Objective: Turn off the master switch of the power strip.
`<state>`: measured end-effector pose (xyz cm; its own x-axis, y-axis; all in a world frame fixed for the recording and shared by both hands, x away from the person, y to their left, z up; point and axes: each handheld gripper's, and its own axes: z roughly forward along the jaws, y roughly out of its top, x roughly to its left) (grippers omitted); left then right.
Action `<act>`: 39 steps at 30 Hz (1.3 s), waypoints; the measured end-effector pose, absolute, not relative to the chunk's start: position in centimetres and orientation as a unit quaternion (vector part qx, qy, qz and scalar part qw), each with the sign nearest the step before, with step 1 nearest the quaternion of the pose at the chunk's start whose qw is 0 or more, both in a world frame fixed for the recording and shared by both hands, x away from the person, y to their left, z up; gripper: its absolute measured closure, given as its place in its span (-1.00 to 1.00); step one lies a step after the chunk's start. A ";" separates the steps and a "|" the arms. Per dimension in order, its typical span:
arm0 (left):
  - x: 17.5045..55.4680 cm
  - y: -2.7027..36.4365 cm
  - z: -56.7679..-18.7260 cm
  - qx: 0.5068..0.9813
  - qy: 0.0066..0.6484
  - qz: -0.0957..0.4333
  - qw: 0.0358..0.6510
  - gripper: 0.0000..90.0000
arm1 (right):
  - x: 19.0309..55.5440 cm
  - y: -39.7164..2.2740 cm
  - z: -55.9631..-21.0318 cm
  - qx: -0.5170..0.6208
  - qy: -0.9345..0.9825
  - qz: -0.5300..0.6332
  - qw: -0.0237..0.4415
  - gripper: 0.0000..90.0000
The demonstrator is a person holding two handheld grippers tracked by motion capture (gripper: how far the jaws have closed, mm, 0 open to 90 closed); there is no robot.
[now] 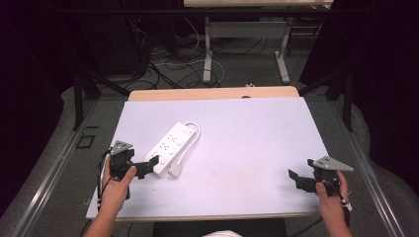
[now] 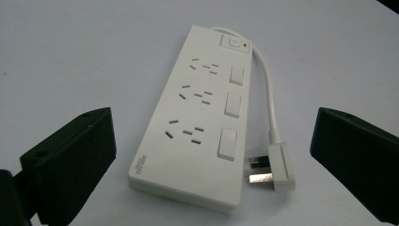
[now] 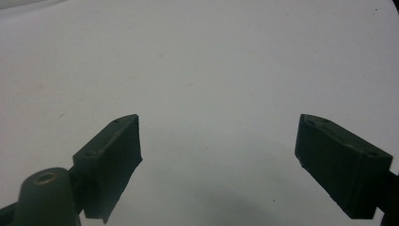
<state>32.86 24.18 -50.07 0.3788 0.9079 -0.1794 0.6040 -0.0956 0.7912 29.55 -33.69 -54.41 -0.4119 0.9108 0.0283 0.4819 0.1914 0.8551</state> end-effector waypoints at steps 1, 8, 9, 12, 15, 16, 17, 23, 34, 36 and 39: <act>32.7 24.3 -50.2 0.716 0.528 0.181 0.418 -0.98 | 29.6 -33.7 -54.4 0.478 0.728 0.419 0.256 -0.68; 32.1 24.9 -51.2 0.711 0.539 0.181 0.414 -0.98 | 29.6 -33.6 -54.5 0.477 0.728 0.421 0.258 -0.68; 31.9 25.1 -51.4 0.711 0.541 0.180 0.412 -0.98 | 29.6 -33.7 -54.5 0.474 0.729 0.420 0.258 -0.68; 31.7 25.5 -51.8 0.708 0.545 0.179 0.412 -0.98 | 29.6 -33.7 -54.4 0.475 0.730 0.419 0.257 -0.68; 31.4 26.0 -52.2 0.702 0.552 0.180 0.412 -0.98 | 29.6 -33.6 -54.5 0.479 0.727 0.419 0.257 -0.68; 31.4 26.2 -52.3 0.701 0.554 0.180 0.412 -0.98 | 29.6 -33.6 -54.4 0.480 0.726 0.420 0.256 -0.68; 31.3 26.4 -52.5 0.697 0.556 0.183 0.414 -0.98 | 29.6 -33.6 -54.5 0.480 0.726 0.420 0.256 -0.68; 31.0 27.1 -53.7 0.687 0.568 0.177 0.417 -0.98 | 29.6 -33.6 -54.5 0.480 0.725 0.422 0.257 -0.68; 31.0 27.9 -54.8 0.683 0.580 0.188 0.403 -0.97 | 29.6 -33.7 -54.5 0.478 0.728 0.420 0.253 -0.68; 31.0 27.9 -55.0 0.685 0.580 0.189 0.399 -0.97 | 29.6 -33.8 -54.6 0.478 0.729 0.420 0.253 -0.68; 31.0 27.9 -55.2 0.687 0.580 0.188 0.394 -0.97 | 29.6 -33.7 -54.5 0.478 0.729 0.420 0.252 -0.68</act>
<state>31.01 27.88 -55.22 0.2552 0.9464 -0.1981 0.6497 -0.0161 0.7600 29.61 -33.75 -54.54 -0.4157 0.9088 0.0351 0.4857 0.1892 0.8534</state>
